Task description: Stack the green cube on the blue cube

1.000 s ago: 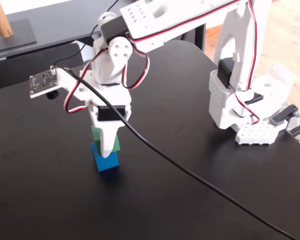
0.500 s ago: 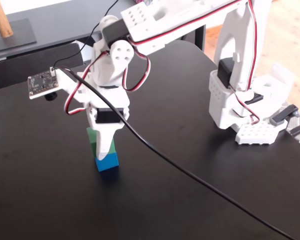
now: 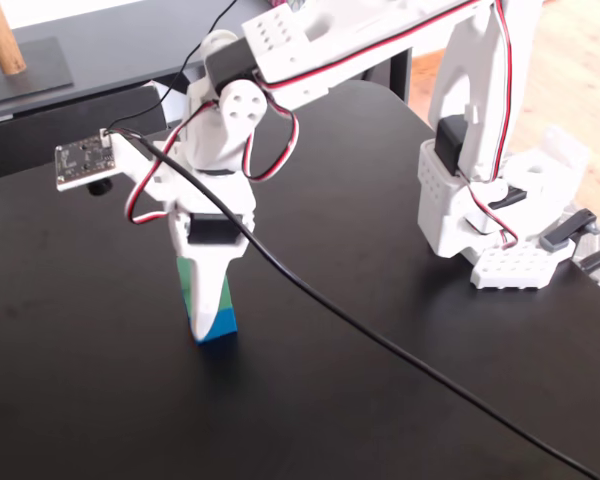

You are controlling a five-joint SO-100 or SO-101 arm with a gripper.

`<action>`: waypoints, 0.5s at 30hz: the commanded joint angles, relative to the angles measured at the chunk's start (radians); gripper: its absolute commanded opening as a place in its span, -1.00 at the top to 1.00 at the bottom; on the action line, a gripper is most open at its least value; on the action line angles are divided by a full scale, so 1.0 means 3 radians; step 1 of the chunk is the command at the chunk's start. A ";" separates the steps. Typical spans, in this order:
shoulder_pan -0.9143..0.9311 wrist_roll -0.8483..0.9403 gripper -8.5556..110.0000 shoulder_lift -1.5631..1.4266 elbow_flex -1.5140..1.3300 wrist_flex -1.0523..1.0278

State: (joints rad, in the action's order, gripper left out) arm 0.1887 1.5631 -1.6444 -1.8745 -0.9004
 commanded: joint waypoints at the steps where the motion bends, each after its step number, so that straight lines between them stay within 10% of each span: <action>1: 0.0066 -0.0118 0.20 -0.0312 0.0061 0.0107; 15: 0.0164 0.0159 0.23 -0.0363 0.0097 0.0102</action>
State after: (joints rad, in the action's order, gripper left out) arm 0.2071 1.5953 -1.6521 -1.8761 -0.8744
